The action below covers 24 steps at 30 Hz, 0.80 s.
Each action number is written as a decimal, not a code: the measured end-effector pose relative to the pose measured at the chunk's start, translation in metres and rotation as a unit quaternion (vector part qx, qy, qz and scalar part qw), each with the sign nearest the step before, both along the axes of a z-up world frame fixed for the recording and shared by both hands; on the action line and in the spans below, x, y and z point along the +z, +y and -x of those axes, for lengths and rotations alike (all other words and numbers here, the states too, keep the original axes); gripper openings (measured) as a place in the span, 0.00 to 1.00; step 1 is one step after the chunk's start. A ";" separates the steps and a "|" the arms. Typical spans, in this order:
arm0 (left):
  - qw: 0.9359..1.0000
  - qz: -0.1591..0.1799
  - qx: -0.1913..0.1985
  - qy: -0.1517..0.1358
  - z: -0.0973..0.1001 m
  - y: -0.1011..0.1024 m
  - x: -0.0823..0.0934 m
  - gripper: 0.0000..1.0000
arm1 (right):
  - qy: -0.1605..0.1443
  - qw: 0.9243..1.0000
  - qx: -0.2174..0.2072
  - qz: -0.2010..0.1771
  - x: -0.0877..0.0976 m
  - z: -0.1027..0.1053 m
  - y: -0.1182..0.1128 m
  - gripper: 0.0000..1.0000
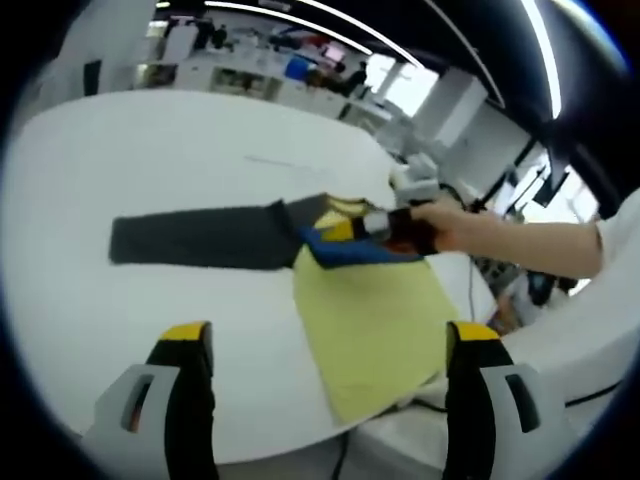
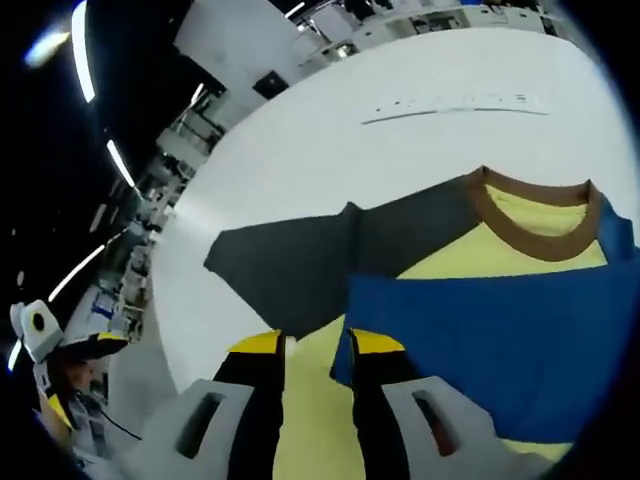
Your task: Fold the garment on the visible template until the final outline fits inside the template.
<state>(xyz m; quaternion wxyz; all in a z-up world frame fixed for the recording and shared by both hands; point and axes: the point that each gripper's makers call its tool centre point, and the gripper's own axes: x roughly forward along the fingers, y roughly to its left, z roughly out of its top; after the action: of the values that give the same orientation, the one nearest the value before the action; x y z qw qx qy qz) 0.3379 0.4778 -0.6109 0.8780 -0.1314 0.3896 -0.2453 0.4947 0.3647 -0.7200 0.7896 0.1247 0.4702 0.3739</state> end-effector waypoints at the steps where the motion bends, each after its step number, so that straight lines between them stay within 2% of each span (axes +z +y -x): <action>1: 1.000 0.000 -0.001 -0.001 0.000 -0.001 0.001 0.93 | -0.008 1.000 0.007 0.000 0.001 0.004 -0.001 0.30; 5: 1.000 -0.005 -0.008 -0.005 0.003 -0.006 0.005 0.93 | -0.024 0.999 0.027 -0.003 0.007 0.014 -0.005 0.38; 9: 1.000 -0.010 -0.013 -0.006 0.005 -0.013 0.008 0.93 | -0.059 0.996 0.065 -0.003 0.017 0.024 -0.010 0.46; 13: 1.000 -0.015 -0.025 -0.008 0.005 -0.021 0.010 0.93 | -0.088 0.990 0.105 0.023 0.020 0.036 -0.020 0.59; 19: 0.999 -0.017 -0.040 -0.008 0.003 -0.034 0.012 0.92 | -0.101 0.987 0.121 0.028 0.021 0.054 -0.036 0.66; 24: 0.999 -0.019 -0.044 -0.008 0.006 -0.044 0.016 0.92 | -0.101 0.989 0.108 0.021 0.021 0.062 -0.053 0.71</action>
<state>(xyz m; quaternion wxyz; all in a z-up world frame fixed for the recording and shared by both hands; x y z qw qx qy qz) 0.3320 0.4342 -0.5952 0.8717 -0.0956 0.3924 -0.2774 0.4325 0.3120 -0.6987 0.7906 0.0181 0.4069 0.4573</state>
